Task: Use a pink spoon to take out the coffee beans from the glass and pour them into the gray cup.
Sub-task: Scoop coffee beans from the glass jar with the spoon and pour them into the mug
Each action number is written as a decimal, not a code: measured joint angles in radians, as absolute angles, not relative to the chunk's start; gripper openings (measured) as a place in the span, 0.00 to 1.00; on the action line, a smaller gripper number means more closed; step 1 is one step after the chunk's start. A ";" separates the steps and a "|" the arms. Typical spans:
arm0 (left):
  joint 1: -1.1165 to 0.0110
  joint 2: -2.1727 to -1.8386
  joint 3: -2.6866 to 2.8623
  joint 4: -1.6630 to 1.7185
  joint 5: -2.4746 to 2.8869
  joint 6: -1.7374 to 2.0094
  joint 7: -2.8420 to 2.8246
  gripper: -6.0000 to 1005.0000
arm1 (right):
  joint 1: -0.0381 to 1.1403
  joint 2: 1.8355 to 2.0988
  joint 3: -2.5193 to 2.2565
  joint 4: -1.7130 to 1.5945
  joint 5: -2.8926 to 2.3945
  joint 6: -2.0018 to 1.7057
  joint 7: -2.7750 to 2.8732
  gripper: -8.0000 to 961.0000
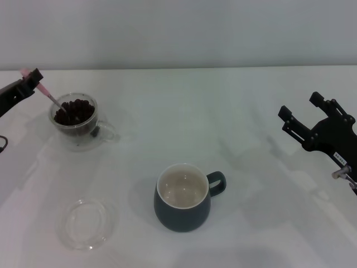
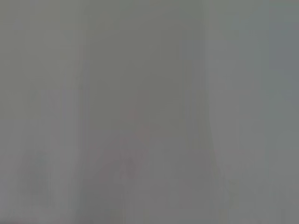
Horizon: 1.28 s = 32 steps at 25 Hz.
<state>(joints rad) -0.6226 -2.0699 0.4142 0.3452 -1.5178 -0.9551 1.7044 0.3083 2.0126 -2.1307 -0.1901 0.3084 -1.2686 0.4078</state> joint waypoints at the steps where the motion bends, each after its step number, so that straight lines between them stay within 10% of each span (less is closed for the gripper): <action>1: -0.620 -2.070 0.414 0.345 -1.518 -0.956 1.689 0.13 | 0.308 2.013 -2.131 -0.191 0.308 -1.269 0.408 0.91; 32: -0.531 -2.063 0.407 0.355 -1.539 -1.026 1.251 0.13 | 0.308 2.013 -2.131 -0.192 0.308 -1.269 0.405 0.91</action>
